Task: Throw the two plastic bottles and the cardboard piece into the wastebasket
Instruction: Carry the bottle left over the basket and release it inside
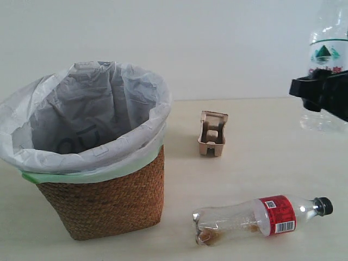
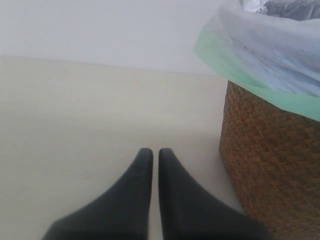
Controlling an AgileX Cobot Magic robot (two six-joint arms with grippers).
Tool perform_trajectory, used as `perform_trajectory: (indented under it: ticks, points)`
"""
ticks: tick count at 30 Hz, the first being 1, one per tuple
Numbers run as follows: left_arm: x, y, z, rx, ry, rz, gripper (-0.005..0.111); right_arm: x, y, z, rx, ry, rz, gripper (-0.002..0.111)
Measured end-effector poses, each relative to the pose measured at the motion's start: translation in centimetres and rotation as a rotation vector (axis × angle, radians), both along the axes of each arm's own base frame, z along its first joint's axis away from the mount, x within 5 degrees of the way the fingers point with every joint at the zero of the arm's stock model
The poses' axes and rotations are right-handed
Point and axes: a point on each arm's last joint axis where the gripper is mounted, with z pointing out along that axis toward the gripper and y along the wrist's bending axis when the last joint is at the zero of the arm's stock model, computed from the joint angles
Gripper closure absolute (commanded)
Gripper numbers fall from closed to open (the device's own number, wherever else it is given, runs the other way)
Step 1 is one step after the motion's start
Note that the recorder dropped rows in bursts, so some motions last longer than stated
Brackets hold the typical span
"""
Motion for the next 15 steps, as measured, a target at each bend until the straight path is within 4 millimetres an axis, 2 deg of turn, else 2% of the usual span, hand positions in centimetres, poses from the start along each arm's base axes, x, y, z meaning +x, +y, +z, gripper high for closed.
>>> perform_trajectory:
  ticks: [4,6,8,10,12,13,15]
  points:
    - [0.0,0.0,0.0,0.000,0.000,0.000,0.103,0.1,-1.5,-0.4,-0.033,0.043,-0.046,0.108]
    - [0.0,0.0,0.0,0.000,0.000,0.000,0.103,0.1,-1.5,-0.5,-0.041,0.063,-0.036,0.108]
    - [0.0,0.0,0.0,0.000,0.000,0.000,0.103,0.3,-0.7,-0.5,-0.039,0.082,0.005,0.108]
    - [0.0,0.0,0.0,0.000,0.000,0.000,0.103,0.6,0.9,-0.1,-0.034,0.086,0.068,0.108]
    - [0.0,0.0,0.0,0.000,0.000,0.000,0.103,1.0,3.4,0.9,-0.024,0.073,0.158,0.107]
    - [0.0,0.0,0.0,0.000,0.000,0.000,0.103,0.9,5.4,1.7,-0.011,0.063,0.231,0.105]
    - [0.0,0.0,0.0,0.000,0.000,0.000,0.103,0.9,9.1,4.4,0.034,0.016,0.353,0.089]
